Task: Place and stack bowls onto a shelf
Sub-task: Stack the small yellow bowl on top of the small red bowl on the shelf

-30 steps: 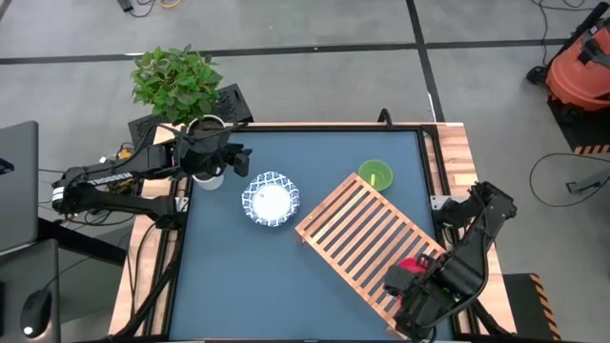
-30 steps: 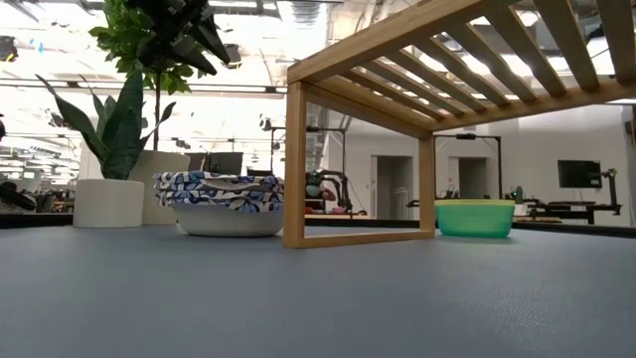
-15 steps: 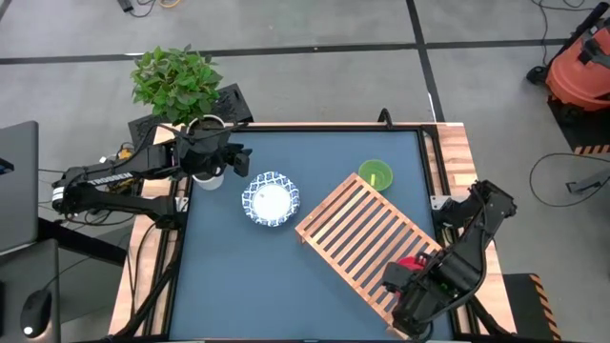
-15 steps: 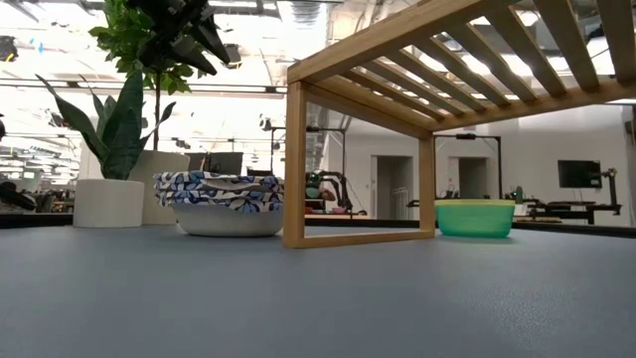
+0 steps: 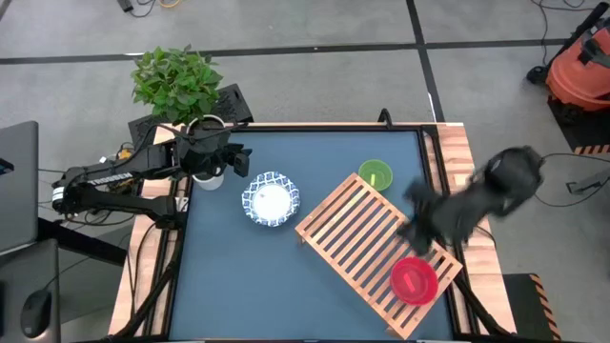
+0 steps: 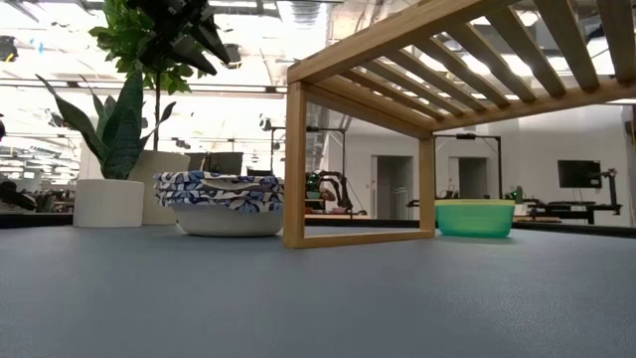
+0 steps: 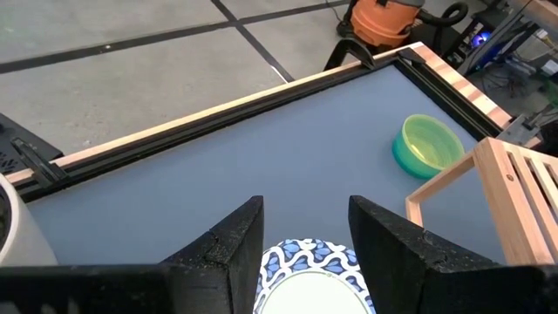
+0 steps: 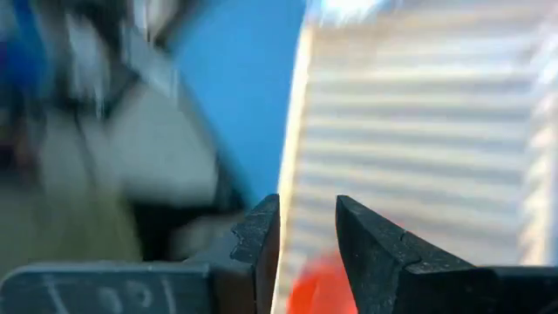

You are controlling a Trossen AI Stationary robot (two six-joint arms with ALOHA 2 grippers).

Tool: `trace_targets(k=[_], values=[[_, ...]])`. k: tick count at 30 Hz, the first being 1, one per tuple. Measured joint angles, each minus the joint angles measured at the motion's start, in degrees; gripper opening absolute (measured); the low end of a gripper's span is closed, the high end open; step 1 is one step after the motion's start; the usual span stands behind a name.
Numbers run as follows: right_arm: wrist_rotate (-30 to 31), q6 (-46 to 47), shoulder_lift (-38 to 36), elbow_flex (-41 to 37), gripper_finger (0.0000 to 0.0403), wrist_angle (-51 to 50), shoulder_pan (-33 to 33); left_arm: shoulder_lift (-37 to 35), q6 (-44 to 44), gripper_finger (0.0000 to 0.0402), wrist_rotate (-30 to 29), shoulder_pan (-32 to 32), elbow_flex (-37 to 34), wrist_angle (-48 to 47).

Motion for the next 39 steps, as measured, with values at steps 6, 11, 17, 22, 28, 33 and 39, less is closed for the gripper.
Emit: trace_targets(k=[6, 11, 17, 22, 28, 33, 39], values=[[19.65, -15.54, -6.28, -0.23, 0.0125, 0.11, -16.88, -0.02, -0.24, 0.0153, 0.07, 0.02, 0.00, -0.02], [14.84, -32.63, -7.03, -5.51, 0.0119, -0.01, -34.19, 0.00, -1.89, 0.0153, 2.21, 0.01, 0.00, -0.04], [6.10, -41.71, -6.93, -21.44, 0.0119, -0.10, -49.25, 0.00, -4.33, 0.0153, 3.19, 0.00, 0.00, -0.19], [5.25, -43.78, -8.55, -37.09, 0.0119, 3.28, -56.90, -0.01, -5.34, 0.0153, 3.19, 0.00, 0.00, -1.46], [-2.86, -45.54, -13.00, -52.22, 0.0119, 16.33, -65.08, 0.00, -5.45, 0.0153, 2.84, 0.02, 0.00, -1.49], [-6.68, -47.86, -14.11, -60.38, 0.0119, 24.28, -70.39, -0.01, -6.81, 0.0153, 2.47, 0.02, 0.00, -1.49], [-9.06, -51.20, -12.32, -65.44, 0.0119, 30.84, -73.35, 0.00, -8.12, 0.0153, 2.45, 0.00, 0.00, -1.49]])
